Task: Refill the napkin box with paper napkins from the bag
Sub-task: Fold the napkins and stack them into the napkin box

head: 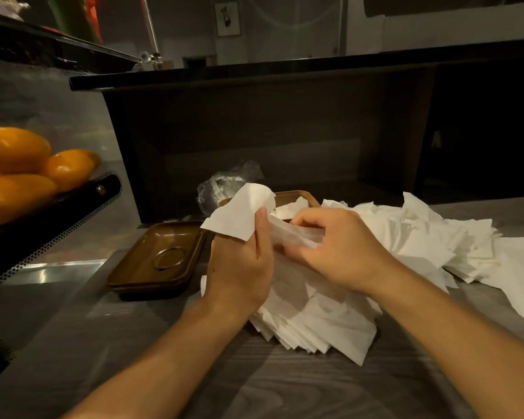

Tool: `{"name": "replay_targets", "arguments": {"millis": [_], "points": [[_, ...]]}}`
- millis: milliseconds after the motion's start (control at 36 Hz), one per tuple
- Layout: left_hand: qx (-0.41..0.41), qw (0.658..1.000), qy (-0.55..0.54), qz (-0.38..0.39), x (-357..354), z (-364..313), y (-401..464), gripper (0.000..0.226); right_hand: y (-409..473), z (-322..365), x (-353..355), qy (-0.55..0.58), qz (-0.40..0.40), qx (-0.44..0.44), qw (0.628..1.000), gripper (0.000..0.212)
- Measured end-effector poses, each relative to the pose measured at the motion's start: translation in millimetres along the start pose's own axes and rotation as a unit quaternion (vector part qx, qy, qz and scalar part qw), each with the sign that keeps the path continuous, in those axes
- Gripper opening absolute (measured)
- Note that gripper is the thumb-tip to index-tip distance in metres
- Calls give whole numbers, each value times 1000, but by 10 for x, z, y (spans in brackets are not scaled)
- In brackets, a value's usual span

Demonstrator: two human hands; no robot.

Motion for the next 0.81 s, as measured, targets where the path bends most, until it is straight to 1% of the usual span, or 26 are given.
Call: {"name": "replay_targets", "arguments": {"millis": [28,111,167,194,222,278,306,333,389,444,500,583,639,667,694,722,778,806], "points": [[-7,1000,0,1,-2,-15,-6,60,15,-5,8,-11,3,0,1000,23],[-10,1000,-4,7,-1,10,8,55,17,-101,-36,-60,60,-24,996,32],[-12,1000,13,10,2,45,31,56,10,-144,-43,-50,72,-37,995,22],[-16,1000,19,9,-3,54,34,57,2,-132,-39,-42,69,-32,996,15],[-14,1000,18,5,-10,63,31,56,-6,-102,-38,-35,64,-20,997,12],[-5,1000,1,-10,-4,58,23,40,-19,-18,-46,-9,56,-2,998,10],[-4,1000,-3,-22,12,49,23,35,-25,21,-57,5,54,1,999,12],[-5,999,-4,-35,36,35,24,34,-30,51,-68,14,52,3,999,17],[-13,998,0,-60,86,24,29,42,-36,99,-70,30,50,2,998,22],[-22,997,-10,-70,118,22,41,49,-42,148,-70,46,48,10,998,21],[-33,997,-25,-65,120,16,60,52,-48,175,-75,55,50,13,997,16],[-47,996,-37,-61,120,12,85,47,-66,209,-94,75,61,20,995,12],[-50,995,-48,-67,141,-6,100,39,-66,218,-96,55,68,27,996,6],[-53,994,-60,-70,157,-42,102,41,-59,199,-88,42,66,29,997,16],[-54,993,-73,-73,175,-62,110,46,-35,171,-52,52,50,19,997,26],[-49,993,-81,-73,195,-84,116,47,-5,145,15,85,20,1,996,29],[-28,993,-86,-76,230,-110,129,35,40,135,187,167,-51,-14,985,27],[-19,993,-86,-82,248,-124,135,28,48,132,244,198,-71,-13,977,28]]}}
Point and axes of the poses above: each hand's wrist, its own y-axis towards the middle knuckle, its own x-axis out of the back of the hand, z = x × y, the point moved 9 cm from there along y, towards the middle knuckle, and after that the axes turned 7 degrees about -z, right-handed, at the moved point
